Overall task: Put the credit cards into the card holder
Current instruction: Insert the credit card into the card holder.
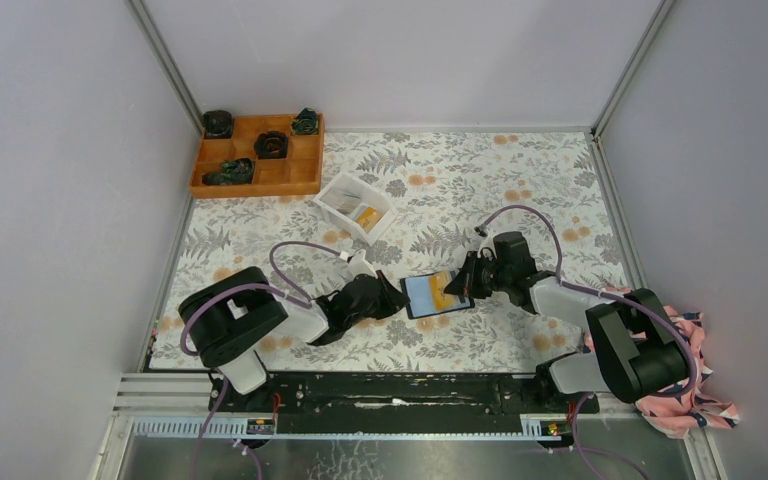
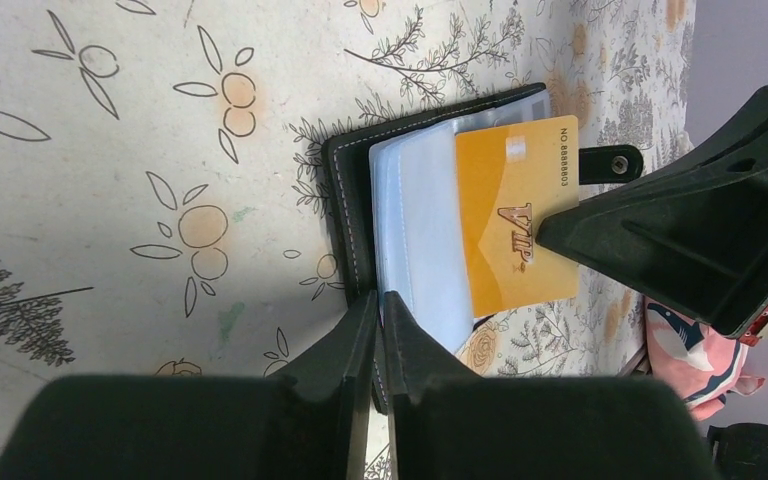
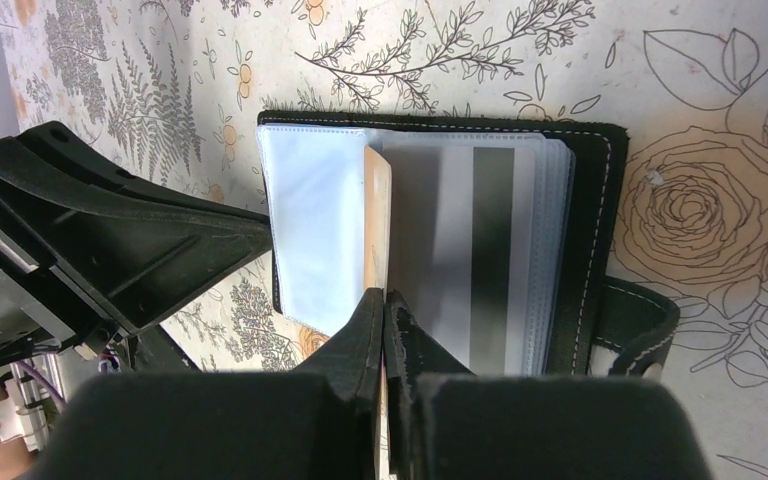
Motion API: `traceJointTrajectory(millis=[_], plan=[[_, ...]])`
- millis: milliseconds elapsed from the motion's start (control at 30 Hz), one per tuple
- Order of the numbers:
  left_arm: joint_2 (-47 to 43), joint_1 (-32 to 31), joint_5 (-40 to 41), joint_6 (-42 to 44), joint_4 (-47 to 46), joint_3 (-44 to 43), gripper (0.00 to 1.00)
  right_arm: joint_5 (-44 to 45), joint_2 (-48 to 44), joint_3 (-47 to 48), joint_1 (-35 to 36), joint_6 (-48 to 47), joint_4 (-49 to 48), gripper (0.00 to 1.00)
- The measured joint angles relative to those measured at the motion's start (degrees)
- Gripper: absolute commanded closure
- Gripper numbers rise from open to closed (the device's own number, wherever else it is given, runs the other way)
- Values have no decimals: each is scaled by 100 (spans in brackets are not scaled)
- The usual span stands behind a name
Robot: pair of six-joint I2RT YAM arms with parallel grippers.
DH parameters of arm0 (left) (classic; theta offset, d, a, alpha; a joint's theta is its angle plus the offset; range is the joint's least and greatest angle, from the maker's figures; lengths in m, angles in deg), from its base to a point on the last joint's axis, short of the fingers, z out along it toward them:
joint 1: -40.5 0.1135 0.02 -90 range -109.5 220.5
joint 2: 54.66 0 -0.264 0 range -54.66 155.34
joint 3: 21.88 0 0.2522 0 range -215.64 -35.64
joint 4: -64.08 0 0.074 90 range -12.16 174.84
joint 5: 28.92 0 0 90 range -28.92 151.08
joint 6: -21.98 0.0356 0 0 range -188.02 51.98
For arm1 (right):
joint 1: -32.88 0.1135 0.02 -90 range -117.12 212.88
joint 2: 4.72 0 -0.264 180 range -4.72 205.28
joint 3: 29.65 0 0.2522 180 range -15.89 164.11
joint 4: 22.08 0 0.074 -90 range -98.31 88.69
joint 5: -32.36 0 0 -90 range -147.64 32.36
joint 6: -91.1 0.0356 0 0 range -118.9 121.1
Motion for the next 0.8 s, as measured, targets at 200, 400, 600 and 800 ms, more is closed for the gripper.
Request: traceJointTrajectory(millis=[200,400,600,800], plan=[[-26,-4,37,0,133,-48,88,-68,92,0,-4,48,-107,100],[-39,-33,70,0,225,-81,89,-83,94,-24,-4,83,-157,100],[-68,-35,101,2,372,-136,90,-17,74,-114,-7,184,-264,100],[-79,-42,114,0,420,-144,91,96,-13,-186,-4,332,-271,100]])
